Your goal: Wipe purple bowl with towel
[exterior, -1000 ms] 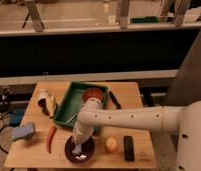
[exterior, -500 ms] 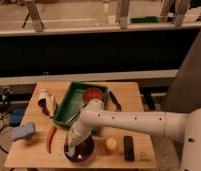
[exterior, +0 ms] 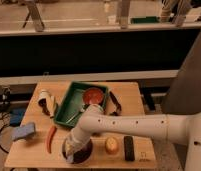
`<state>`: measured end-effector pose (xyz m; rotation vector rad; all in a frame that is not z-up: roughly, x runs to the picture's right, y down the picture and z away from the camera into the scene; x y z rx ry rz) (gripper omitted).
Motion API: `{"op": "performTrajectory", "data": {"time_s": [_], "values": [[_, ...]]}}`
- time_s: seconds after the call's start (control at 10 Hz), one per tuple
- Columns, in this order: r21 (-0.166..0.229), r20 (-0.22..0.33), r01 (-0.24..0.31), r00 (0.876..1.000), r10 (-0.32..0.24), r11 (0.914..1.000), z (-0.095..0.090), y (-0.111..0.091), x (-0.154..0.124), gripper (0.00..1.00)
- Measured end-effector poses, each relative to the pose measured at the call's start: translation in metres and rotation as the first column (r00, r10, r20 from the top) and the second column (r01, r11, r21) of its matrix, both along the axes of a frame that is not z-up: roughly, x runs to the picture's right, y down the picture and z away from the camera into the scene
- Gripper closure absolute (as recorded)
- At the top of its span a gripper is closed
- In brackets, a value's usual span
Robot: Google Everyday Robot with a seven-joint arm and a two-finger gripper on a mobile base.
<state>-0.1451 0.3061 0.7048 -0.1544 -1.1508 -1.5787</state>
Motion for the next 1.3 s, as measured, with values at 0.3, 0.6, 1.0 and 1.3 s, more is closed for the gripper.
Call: {"op": "performTrajectory", "data": {"time_s": [0.3,0.6,1.0,1.3], "values": [[0.004,-0.063,0.024,0.998,-0.023,0.9997,-0.001,0.004,0.025,1.0],[0.017,-0.132,0.036,0.991,-0.033,0.9992,0.003,0.004,0.051,1.0],[0.044,-0.189,0.056,0.981,-0.047,0.9974,0.021,0.0,0.062,1.0],[0.076,-0.203,0.073,0.978,-0.056,0.9944,0.036,-0.012,0.052,1.0]]}}
